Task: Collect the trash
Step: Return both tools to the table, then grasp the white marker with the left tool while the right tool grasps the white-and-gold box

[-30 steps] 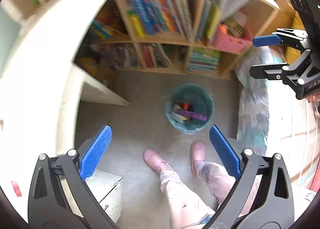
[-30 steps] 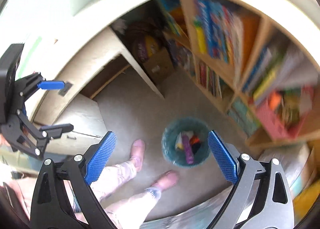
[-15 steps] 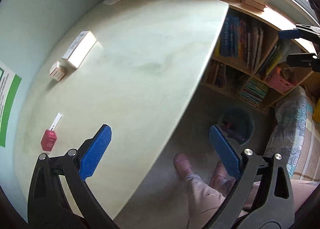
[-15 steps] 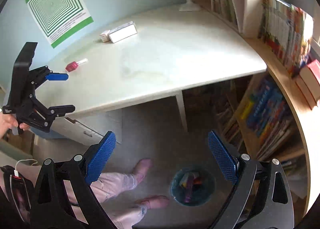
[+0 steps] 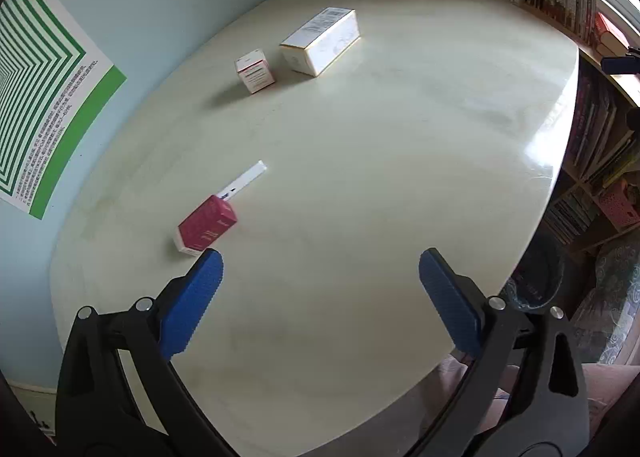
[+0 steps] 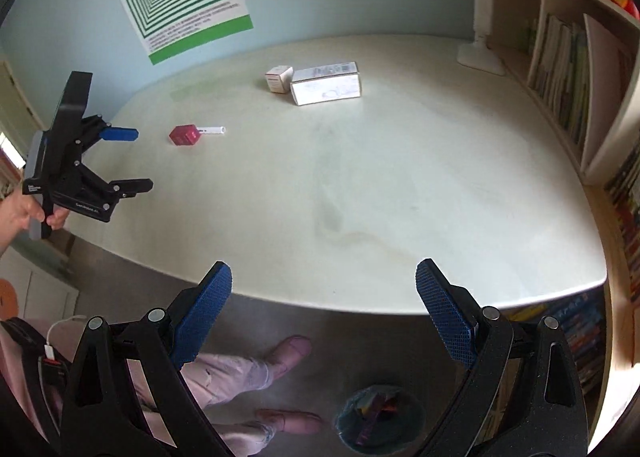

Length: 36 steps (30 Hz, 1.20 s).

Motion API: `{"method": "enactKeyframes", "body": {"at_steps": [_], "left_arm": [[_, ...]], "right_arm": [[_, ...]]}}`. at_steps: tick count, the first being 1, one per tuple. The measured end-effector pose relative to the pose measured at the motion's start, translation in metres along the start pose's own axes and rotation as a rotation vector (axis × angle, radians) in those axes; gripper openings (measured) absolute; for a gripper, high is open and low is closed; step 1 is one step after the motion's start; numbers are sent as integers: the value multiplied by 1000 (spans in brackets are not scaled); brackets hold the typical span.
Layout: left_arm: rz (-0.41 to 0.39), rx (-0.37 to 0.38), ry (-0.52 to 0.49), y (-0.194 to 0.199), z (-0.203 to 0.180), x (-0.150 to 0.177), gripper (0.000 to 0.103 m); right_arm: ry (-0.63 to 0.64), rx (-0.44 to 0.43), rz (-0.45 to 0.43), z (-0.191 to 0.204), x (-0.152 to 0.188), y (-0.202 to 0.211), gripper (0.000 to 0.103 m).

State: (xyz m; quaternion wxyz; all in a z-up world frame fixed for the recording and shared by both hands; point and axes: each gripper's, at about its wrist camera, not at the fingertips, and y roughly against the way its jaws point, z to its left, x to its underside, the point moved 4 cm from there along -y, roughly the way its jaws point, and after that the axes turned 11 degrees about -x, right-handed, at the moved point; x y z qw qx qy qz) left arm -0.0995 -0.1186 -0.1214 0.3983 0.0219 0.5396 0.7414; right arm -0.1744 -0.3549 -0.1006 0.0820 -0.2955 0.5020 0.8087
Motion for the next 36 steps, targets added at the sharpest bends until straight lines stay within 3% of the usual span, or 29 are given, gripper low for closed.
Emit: {"method": "enactKeyframes", "body": {"at_steps": [15, 28, 36], "left_arm": [[78, -90, 44, -57, 87, -6, 96], [143, -73, 50, -106, 121, -8, 96], [118, -26, 43, -105, 118, -24, 96]], "right_arm": [[108, -54, 78, 10, -88, -73, 92], [131, -59, 129, 8, -137, -119, 92], [176, -60, 144, 8, -163, -132, 92]]}}
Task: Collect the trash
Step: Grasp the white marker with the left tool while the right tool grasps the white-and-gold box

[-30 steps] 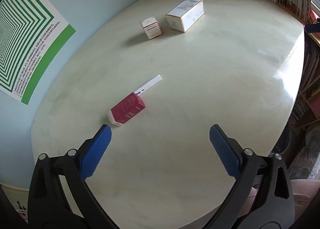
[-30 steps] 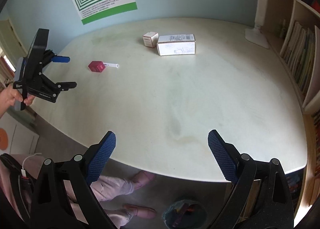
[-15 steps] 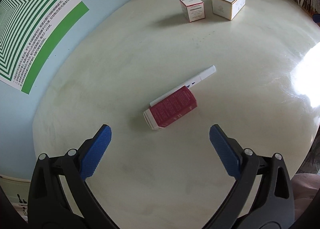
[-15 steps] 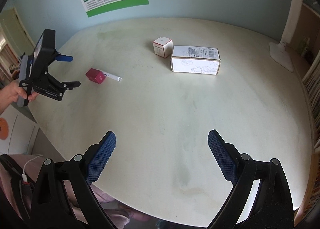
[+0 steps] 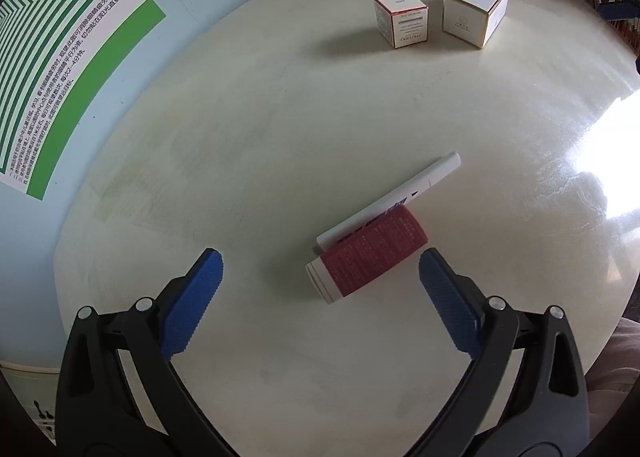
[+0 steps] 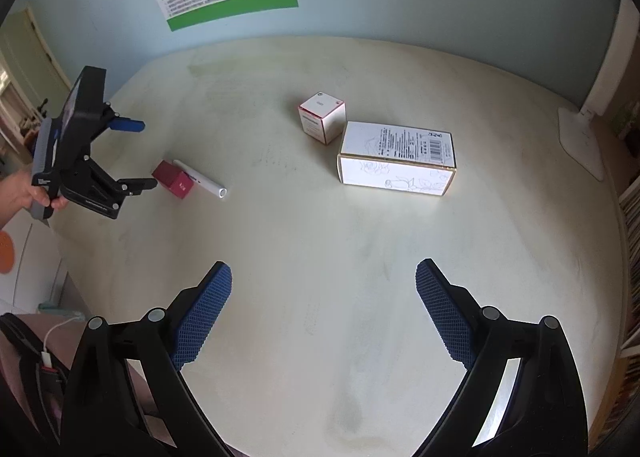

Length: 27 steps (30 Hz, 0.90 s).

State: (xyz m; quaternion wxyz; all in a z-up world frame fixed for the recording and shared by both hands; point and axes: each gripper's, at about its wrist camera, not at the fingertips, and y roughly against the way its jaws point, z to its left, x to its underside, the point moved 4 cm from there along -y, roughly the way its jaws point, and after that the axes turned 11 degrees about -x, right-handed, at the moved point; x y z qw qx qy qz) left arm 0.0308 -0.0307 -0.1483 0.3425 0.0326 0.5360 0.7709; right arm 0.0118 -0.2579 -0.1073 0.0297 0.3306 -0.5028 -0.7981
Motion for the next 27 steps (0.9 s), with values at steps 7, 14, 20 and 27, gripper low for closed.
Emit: {"method": "enactKeyframes", "body": {"at_steps": [7, 14, 20, 27], "left_arm": [[-5, 24, -71, -3, -31, -19, 96], [26, 8, -139, -20, -58, -34, 96], [48, 8, -148, -34, -59, -40, 96], [59, 119, -109, -42, -49, -44, 94]], "right_arm": [[61, -13, 28, -19, -21, -4, 92], [167, -38, 86, -49, -45, -18, 92], [287, -34, 161, -69, -59, -48, 92], [410, -17, 248, -85, -72, -92, 92]]}}
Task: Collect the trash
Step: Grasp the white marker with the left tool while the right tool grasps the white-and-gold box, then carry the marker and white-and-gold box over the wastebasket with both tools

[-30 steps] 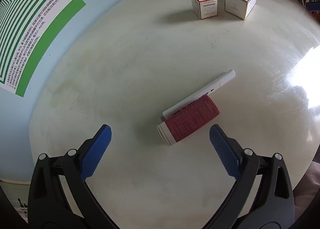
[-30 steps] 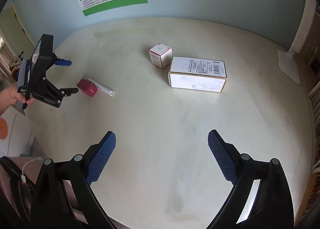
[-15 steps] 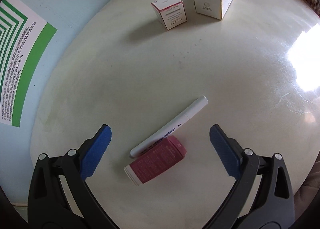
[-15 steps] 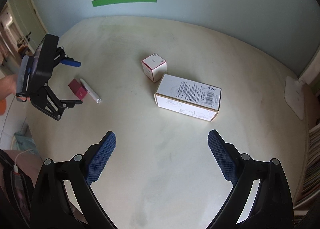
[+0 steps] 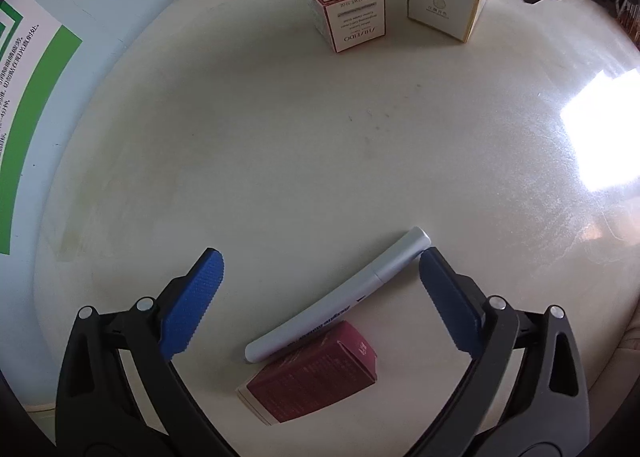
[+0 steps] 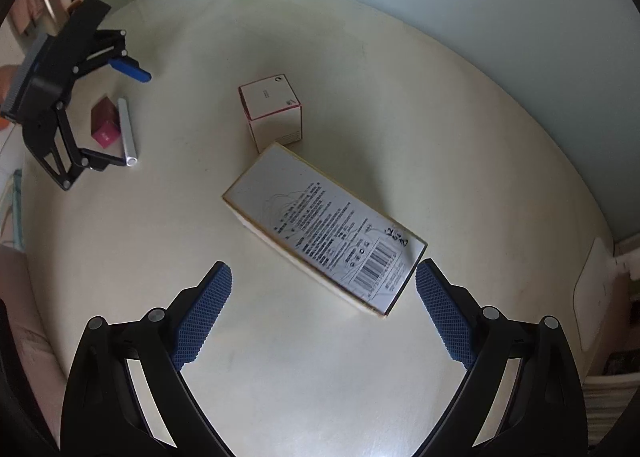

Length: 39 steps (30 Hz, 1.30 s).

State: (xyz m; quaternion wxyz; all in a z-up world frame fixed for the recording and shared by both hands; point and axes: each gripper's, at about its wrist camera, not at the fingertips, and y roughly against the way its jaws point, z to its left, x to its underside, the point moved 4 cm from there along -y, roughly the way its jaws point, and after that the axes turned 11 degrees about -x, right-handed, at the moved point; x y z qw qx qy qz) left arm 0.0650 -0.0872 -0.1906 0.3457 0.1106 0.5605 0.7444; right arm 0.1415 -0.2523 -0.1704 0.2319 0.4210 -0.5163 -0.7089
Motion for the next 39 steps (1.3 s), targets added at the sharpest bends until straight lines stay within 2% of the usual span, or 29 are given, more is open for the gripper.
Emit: {"method": "enactKeyframes", "body": {"at_steps": [7, 9, 10, 12, 14, 15, 16, 17, 18, 19, 21, 23, 24, 28, 32, 36, 39], "left_arm": [[-11, 114, 51, -7, 20, -5, 71], [-15, 153, 72, -8, 27, -7, 52], [-16, 165, 82, -9, 30, -6, 47], [-20, 164, 89, -9, 35, -6, 42], [-21, 161, 94, -12, 42, -6, 34], [-21, 158, 102, -12, 45, -6, 19], [-19, 155, 110, -15, 51, -7, 13], [-16, 158, 125, -19, 60, -11, 12], [-14, 160, 136, -23, 68, -14, 12], [-14, 157, 135, -22, 69, -12, 12], [-13, 139, 128, -24, 72, -12, 11], [-6, 136, 140, -26, 77, -14, 11], [-5, 131, 146, -38, 94, -22, 11], [-8, 146, 188, -36, 100, -25, 11], [-28, 120, 208, -28, 113, -36, 11], [-29, 90, 214, -20, 124, -40, 11], [-37, 71, 213, -12, 119, -44, 11]], "right_arm": [[77, 2, 15, -17, -21, -21, 93], [100, 3, 24, -18, -26, -25, 92], [112, 9, 28, -18, -28, -27, 92], [125, 8, 38, -20, -32, -30, 92], [118, -35, 46, -18, -34, -33, 91], [113, -49, 43, -19, -36, -34, 91], [106, -64, 38, -18, -37, -34, 85], [96, -77, 42, -18, -37, -36, 72], [85, -76, 49, -18, -37, -38, 67], [75, -76, 52, -18, -37, -39, 57], [53, -92, 45, -17, -36, -37, 50], [25, -97, 42, -16, -32, -33, 49], [17, -98, 36, -15, -30, -30, 49], [-49, -107, -14, -21, -33, -16, 49], [-131, -111, -69, -25, -35, -2, 49], [-175, -105, -98, -30, -27, 13, 49], [-193, -91, -116, -22, -7, 23, 49]]}}
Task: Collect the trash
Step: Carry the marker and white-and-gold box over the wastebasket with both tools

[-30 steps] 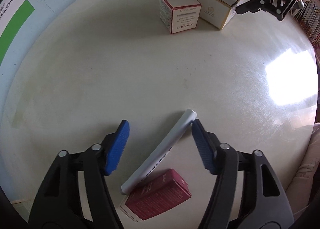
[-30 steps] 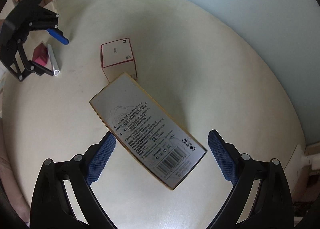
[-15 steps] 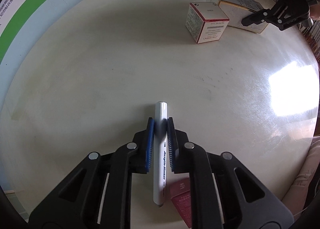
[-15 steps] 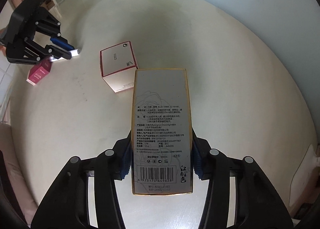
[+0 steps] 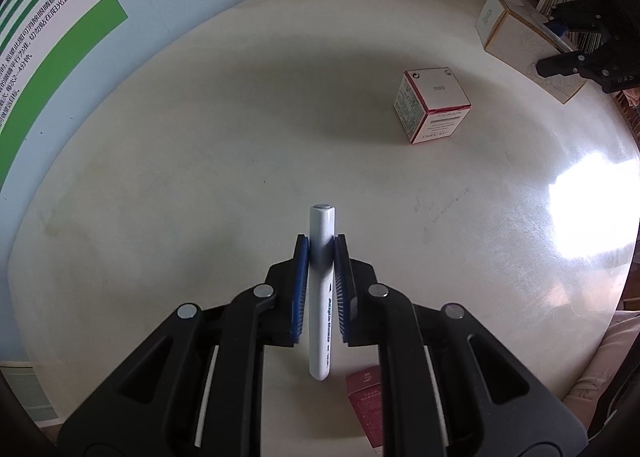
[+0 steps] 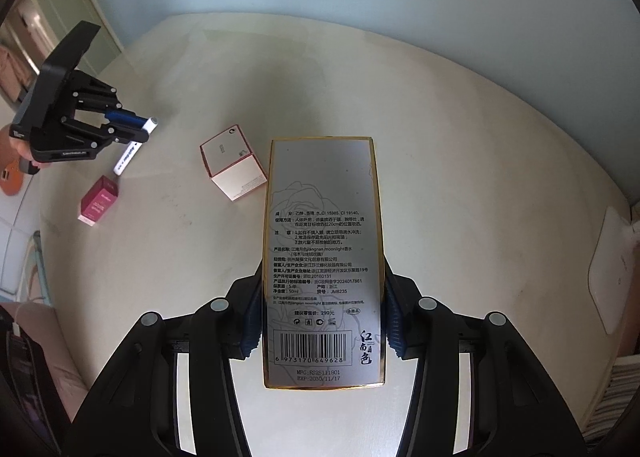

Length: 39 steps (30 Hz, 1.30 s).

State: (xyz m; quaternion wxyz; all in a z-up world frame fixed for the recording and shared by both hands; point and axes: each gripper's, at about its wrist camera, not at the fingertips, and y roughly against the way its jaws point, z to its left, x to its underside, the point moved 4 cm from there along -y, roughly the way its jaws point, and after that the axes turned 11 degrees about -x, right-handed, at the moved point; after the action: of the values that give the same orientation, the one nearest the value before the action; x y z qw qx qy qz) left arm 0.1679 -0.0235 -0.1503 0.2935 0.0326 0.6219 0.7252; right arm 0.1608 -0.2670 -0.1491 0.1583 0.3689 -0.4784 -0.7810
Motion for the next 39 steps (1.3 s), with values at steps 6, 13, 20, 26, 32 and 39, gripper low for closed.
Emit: {"method": "enactKeyframes", "body": {"at_steps": [6, 13, 20, 26, 32, 39], "left_arm": [[-27, -8, -2, 21, -10, -11, 11], [-66, 12, -53, 51, -27, -5, 11], [-120, 61, -130, 58, -82, -12, 11], [-182, 80, -233, 90, -123, -15, 11], [-239, 113, -347, 111, -169, -23, 11], [-262, 165, -422, 134, -224, -25, 11]], "right_arm": [[-37, 15, -35, 15, 21, 9, 49], [-113, 45, -67, 21, 50, 35, 49], [-200, 105, -121, 39, 88, 65, 49], [-300, 185, -186, 55, 128, 96, 49], [-401, 265, -219, 71, 178, 124, 49], [-538, 313, -309, 92, 245, 161, 49]]}}
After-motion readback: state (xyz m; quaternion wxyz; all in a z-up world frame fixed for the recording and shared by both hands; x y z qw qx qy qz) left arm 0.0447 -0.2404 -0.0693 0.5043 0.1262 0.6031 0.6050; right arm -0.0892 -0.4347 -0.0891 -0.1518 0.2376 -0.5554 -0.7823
